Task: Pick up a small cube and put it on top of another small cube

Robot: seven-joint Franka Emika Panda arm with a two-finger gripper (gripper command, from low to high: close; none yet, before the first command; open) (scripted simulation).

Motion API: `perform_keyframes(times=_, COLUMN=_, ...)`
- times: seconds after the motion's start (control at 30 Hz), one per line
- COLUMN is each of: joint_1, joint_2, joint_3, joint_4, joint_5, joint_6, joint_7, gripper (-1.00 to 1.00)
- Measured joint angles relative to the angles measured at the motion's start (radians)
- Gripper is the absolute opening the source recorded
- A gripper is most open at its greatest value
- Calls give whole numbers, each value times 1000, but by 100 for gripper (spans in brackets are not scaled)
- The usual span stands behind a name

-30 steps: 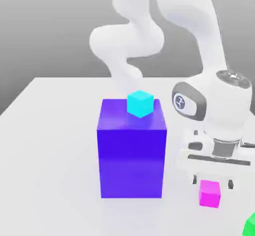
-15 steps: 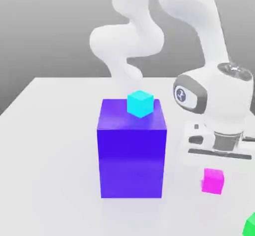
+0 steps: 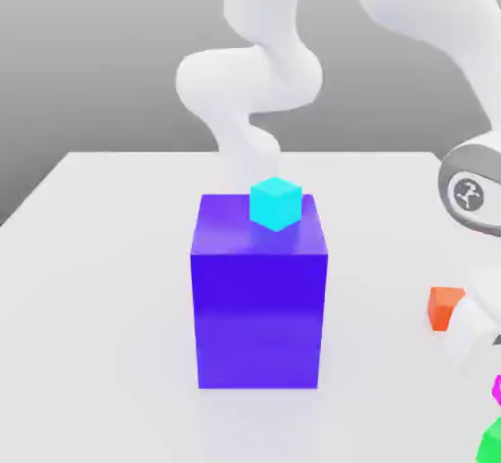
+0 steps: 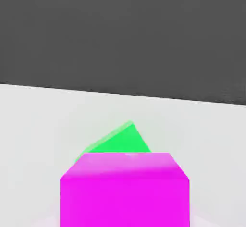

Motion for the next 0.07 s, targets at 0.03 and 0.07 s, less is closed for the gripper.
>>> perform_keyframes(times=0.03, joint_1=0, joint_2=0, joint_3=0, joint_4=0, joint_5=0, joint_6=0, joint_7=0, gripper=100)
perform_keyframes(times=0.07, joint_1=0, joint_2=0, joint_3=0, joint_4=0, joint_5=0, joint_6=0, joint_7=0, gripper=100)
